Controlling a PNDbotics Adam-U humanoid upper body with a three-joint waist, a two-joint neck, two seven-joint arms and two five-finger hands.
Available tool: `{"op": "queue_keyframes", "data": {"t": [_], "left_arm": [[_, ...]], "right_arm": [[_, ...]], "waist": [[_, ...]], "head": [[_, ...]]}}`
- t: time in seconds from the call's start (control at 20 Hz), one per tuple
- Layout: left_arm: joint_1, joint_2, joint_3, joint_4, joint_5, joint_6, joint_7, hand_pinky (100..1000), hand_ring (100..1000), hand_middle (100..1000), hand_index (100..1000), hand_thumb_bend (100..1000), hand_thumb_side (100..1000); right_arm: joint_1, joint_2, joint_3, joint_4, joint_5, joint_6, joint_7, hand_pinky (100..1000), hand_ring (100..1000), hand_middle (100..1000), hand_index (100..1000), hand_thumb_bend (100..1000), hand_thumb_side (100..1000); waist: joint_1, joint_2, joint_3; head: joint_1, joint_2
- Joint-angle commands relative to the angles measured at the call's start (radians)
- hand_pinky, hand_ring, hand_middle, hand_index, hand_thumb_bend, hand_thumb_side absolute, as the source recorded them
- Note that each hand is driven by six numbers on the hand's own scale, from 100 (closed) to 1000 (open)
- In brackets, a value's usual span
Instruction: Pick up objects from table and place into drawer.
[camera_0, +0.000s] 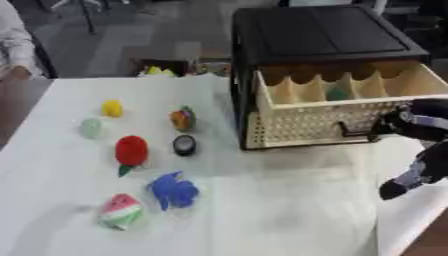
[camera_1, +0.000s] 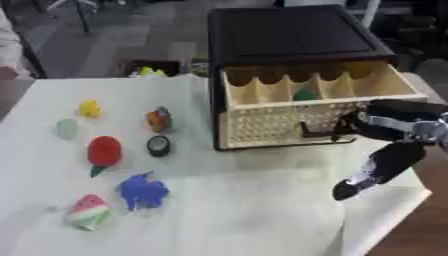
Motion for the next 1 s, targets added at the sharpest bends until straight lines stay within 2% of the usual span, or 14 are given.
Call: {"op": "queue_keyframes", "data": {"t": [0.05, 0.6, 1.0], "left_arm": [[-0.007, 0.026, 0.009, -0.013, -0.002, 0.001, 0.000, 568, 643, 638, 766, 100, 835], [-0.005, 0.029, 0.010, -0.013, -0.003, 0.000, 0.001, 569, 643, 639, 767, 100, 834], [-0.005, 0.032, 0.010, -0.013, -0.003, 0.004, 0.004, 569, 643, 638, 767, 100, 835]], "right_arm": [[-0.004, -0.034, -0.020, 0.005, 0.009, -0.003, 0.002, 100, 100, 100, 755, 1000, 658], [0.007, -0.038, -0.020, -0.016, -0.013, -0.015, 0.027, 100, 100, 100, 742, 1000, 623], [0.006, -0.042, -0.022, -0.039, -0.043, -0.014, 0.038, 100, 100, 100, 740, 1000, 630]], "waist": [[-0.001, -0.013, -0.002], [-0.002, -0.016, -0.007], [-0.008, -0.021, -0.012]], "head": [[0.002, -0.010], [0.003, -0.008], [0.003, -0.007]]}}
